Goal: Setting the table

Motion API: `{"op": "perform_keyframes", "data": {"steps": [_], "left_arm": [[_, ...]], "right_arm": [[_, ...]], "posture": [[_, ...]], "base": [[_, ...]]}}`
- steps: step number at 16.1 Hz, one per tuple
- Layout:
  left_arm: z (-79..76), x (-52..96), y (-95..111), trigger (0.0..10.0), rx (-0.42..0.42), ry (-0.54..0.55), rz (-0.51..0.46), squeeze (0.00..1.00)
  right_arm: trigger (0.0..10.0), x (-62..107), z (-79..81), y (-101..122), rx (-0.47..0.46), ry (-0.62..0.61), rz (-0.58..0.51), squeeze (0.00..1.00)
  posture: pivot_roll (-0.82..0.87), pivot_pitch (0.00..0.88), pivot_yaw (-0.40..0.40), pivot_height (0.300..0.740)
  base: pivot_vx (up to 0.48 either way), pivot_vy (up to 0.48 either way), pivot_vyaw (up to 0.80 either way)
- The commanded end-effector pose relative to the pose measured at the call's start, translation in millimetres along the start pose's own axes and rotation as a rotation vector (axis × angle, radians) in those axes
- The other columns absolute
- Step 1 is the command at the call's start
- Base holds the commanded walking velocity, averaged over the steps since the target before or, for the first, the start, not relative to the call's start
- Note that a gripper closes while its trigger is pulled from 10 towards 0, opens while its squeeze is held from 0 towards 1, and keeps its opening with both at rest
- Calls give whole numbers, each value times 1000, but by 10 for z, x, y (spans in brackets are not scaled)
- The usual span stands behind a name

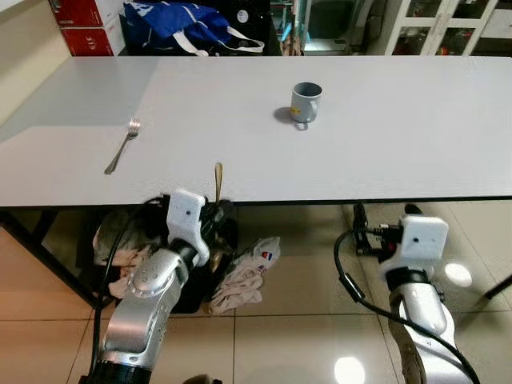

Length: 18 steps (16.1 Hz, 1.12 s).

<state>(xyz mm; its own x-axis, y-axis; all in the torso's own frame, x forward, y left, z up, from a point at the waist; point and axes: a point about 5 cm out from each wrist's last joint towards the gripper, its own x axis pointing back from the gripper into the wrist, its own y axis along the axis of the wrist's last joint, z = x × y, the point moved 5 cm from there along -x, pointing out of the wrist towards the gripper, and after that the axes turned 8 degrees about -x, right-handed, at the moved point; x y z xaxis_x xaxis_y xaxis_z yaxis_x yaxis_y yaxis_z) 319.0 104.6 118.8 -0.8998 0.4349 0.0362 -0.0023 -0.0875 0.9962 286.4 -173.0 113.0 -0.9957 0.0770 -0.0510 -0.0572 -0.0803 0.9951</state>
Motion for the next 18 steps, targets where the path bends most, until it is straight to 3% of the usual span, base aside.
{"op": "perform_keyframes", "data": {"steps": [1, 6, 12, 18], "left_arm": [[-43, -50, 200, 0, -23, -7, -65, 0], [-123, -140, 212, 0, -13, -14, -55, 0], [-164, -250, 412, 0, -40, -51, -98, 0], [-236, -299, 455, 0, -41, -80, -108, 0]], "right_arm": [[10000, -31, 14, 48, -2, 6, -26, 0], [10000, -40, -52, 110, 6, -13, -46, 0], [10000, -78, 38, 83, 6, 8, -42, 0], [10000, -69, 49, 75, 11, 12, -40, 0]], "posture": [[-111, 4, 24, 727], [-124, 0, 23, 727], [-118, 0, 33, 727], [-128, 0, 36, 727]], "base": [[300, 0, 0], [454, 0, 0], [454, 0, 0], [459, 0, 0]]}}
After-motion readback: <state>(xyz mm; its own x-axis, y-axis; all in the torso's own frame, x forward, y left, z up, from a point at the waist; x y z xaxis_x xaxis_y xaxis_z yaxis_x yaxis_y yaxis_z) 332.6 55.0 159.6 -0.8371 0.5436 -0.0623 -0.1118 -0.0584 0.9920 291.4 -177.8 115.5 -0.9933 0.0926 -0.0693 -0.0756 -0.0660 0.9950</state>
